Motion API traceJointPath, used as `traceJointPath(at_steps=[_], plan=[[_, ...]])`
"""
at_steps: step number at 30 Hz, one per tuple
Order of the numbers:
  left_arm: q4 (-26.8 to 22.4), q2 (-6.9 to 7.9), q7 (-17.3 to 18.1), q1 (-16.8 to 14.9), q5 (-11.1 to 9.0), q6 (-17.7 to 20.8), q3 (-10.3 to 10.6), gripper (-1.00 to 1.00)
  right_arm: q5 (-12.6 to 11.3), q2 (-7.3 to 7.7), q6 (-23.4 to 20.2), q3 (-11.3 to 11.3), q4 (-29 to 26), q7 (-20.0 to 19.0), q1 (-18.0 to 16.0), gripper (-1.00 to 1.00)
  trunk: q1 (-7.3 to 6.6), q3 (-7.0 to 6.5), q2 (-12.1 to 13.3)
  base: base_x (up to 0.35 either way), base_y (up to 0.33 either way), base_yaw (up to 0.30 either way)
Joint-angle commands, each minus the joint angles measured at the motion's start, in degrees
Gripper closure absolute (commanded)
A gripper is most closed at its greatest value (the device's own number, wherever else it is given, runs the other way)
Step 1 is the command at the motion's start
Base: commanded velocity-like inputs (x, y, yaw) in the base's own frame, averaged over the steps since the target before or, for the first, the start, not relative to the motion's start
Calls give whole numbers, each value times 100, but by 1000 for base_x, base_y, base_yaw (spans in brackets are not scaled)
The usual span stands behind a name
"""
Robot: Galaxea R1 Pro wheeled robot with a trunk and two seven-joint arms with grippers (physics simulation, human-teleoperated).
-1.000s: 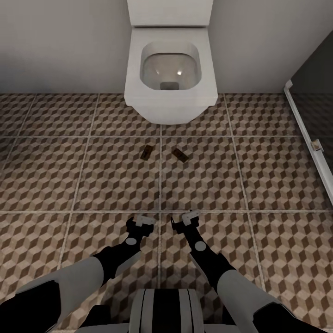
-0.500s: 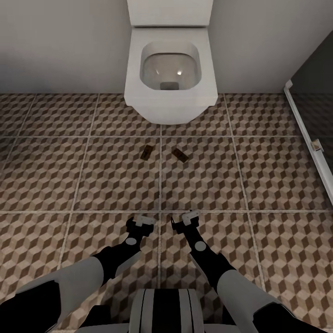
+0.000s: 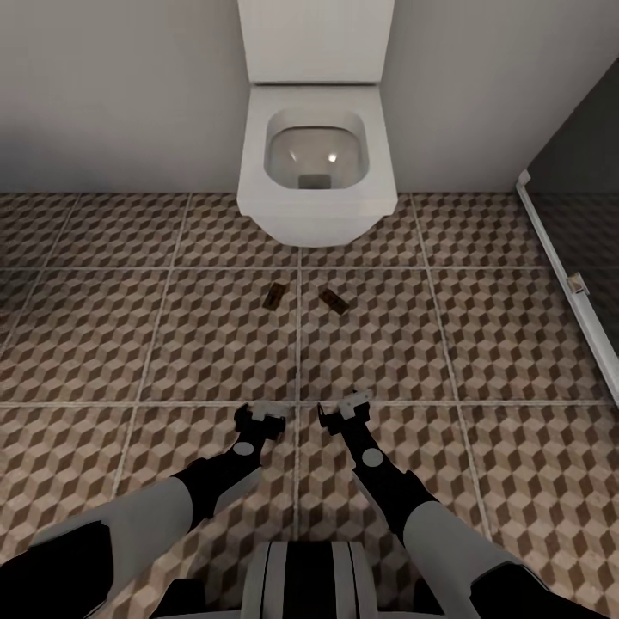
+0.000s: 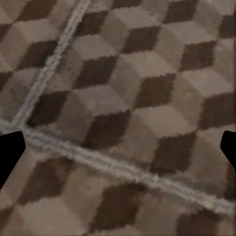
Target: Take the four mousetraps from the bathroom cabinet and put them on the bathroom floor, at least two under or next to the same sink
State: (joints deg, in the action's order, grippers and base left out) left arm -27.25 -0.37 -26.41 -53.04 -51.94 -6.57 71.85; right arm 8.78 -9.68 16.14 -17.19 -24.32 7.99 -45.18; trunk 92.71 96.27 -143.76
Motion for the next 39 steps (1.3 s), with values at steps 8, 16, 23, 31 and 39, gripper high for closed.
traceJointPath(at_steps=[8,16,23,31,39], plan=[[-6,1,-31,-8,-62,-37,49,-100,53,1,3,-22,7,53,-3,-100,-21,-175,10,0,0,0],[0,1,-31,-5,-62,-37,48,-100,53,1,3,-22,7,53,-6,-100,-42,-352,20,0,0,0],[1,1,-31,-6,-62,-37,48,-100,53,1,3,-22,7,53,-4,-100,-60,-508,30,0,0,0],[41,1,-31,-6,-62,-37,55,-100,53,1,3,-22,7,53,-5,-100,-80,-685,40,0,0,0],[67,1,-36,-5,-62,-37,57,-100,53,1,3,-22,7,53,-5,-100,-101,-862,51,0,0,0]])
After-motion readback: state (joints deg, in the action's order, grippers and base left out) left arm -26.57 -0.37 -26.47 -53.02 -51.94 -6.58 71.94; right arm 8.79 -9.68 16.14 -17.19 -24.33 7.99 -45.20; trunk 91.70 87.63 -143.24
